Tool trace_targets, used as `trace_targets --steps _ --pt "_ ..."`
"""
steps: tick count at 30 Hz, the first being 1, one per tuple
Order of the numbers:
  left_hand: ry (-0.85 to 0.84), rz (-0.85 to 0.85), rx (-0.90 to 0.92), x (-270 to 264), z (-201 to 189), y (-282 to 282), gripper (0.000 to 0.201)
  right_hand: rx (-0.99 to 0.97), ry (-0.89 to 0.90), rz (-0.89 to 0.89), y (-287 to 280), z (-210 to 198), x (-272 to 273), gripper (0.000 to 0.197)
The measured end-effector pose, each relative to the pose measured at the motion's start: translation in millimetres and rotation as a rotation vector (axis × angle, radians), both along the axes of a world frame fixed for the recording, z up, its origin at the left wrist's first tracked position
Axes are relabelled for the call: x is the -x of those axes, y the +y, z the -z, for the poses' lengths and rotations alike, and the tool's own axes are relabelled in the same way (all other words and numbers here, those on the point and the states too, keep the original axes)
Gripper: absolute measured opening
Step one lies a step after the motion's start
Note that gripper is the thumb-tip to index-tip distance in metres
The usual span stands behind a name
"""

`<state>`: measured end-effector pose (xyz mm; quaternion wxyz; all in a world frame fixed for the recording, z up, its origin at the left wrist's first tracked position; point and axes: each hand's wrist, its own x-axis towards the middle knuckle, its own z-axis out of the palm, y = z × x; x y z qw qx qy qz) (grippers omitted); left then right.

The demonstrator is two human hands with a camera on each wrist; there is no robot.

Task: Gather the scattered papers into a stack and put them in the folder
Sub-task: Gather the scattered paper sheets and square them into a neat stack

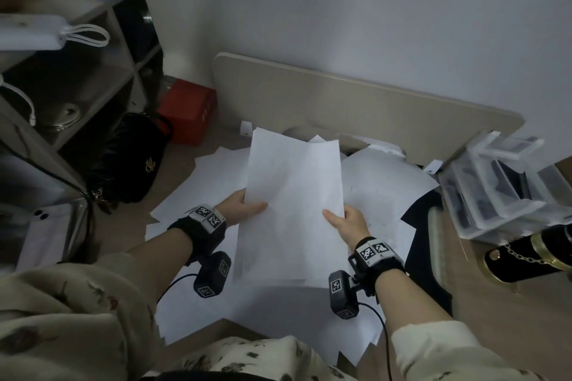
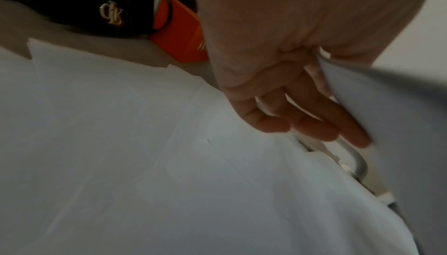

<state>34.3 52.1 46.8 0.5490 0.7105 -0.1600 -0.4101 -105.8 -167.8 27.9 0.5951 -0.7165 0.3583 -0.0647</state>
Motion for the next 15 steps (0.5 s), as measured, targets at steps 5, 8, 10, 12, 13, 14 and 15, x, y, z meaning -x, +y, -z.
trace_targets --steps 5,8,10,12,13,14,15 --pt "-0.043 -0.217 0.102 1 -2 -8 0.027 0.125 -0.128 0.108 7 -12 -13 0.011" --pt "-0.054 -0.243 0.152 2 -6 -8 0.025 0.023 -0.16 0.128 15 -14 -16 0.014" --pt "-0.065 -0.249 0.16 2 -8 -6 0.03 -0.045 -0.184 0.124 18 -14 -13 0.021" --pt "-0.072 -0.252 0.159 -1 -8 -3 0.033 -0.092 -0.192 0.107 18 -15 -11 0.028" --pt "-0.069 -0.245 0.157 -2 -7 -2 0.032 -0.109 -0.188 0.09 16 -15 -10 0.032" --pt "-0.066 -0.226 0.141 -2 -7 -1 0.03 -0.122 -0.179 0.07 16 -16 -9 0.036" --pt "-0.064 -0.203 0.113 -2 -6 -1 0.026 -0.128 -0.164 0.049 15 -16 -9 0.038"
